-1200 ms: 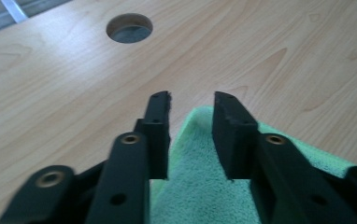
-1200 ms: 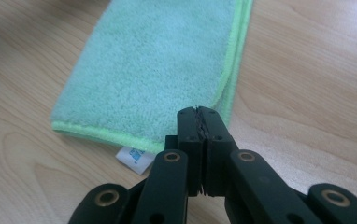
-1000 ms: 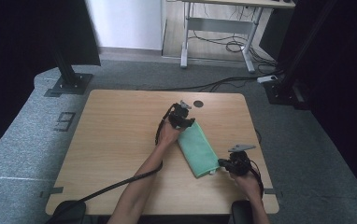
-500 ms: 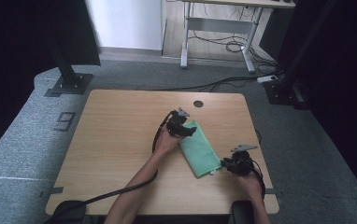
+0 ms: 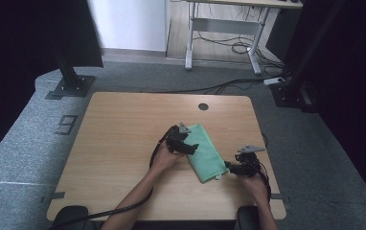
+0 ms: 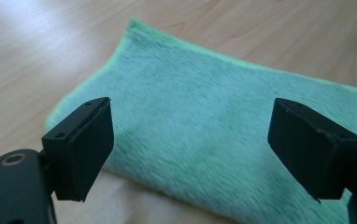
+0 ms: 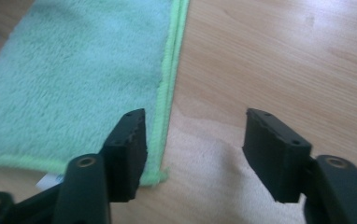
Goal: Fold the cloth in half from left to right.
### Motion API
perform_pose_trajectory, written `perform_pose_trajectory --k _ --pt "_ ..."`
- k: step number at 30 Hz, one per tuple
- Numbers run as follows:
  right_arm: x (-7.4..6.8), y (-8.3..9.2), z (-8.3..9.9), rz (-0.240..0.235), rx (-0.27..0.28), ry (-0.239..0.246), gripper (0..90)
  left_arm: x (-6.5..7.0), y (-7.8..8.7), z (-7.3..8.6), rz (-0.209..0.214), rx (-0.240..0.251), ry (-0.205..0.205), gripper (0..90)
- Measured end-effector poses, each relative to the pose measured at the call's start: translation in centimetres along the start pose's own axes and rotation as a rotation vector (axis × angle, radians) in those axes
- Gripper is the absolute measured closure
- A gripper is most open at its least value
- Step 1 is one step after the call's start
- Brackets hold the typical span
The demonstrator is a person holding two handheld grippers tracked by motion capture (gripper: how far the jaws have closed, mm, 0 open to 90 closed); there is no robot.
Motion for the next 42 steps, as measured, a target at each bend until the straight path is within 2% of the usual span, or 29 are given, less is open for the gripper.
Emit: perform_pose_trajectory --k 4,7,11,16,22,30,35,42 --pt "0.4 -0.4 0.0 0.01 0.013 -0.007 32.2 0.4 0.3 1.2 -0.013 -0.015 -0.013 14.0" --pt "0.6 -0.7 0.2 0.01 0.013 -0.006 30.7 0.6 0.2 1.9 -0.019 -0.019 -0.002 14.0" --pt "0.4 -1.2 0.5 0.007 -0.01 0.018 30.4 0.6 -0.1 2.4 -0.05 -0.037 -0.02 14.0" --pt "-0.2 -1.6 0.7 -0.002 -0.028 0.04 30.4 0.4 -0.4 3.0 -0.065 -0.046 -0.023 14.0" --pt "-0.8 -1.7 0.7 -0.017 -0.027 0.036 30.7 0.4 -0.3 3.2 -0.098 -0.053 -0.077 14.2" --pt "-2.3 -1.9 0.4 -0.054 -0.026 0.063 30.8 -0.7 0.1 3.4 -0.108 -0.076 -0.054 14.0" --pt "-3.7 -2.2 0.0 -0.092 -0.025 0.087 30.9 -1.5 0.8 3.8 -0.122 -0.09 -0.047 14.0" --pt "-5.6 -2.6 -0.5 -0.125 -0.026 0.126 30.9 -2.7 1.7 4.5 -0.127 -0.091 -0.013 14.0"
Point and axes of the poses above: each handheld gripper's, and its own axes: y roughly backward along the jaws, z roughly out of its underside, x roughly to its right, the point moved 7 cm from there along -y, roughly forward along the jaws, and after that the axes turned 7 degrees about y, right-handed, at the moved point
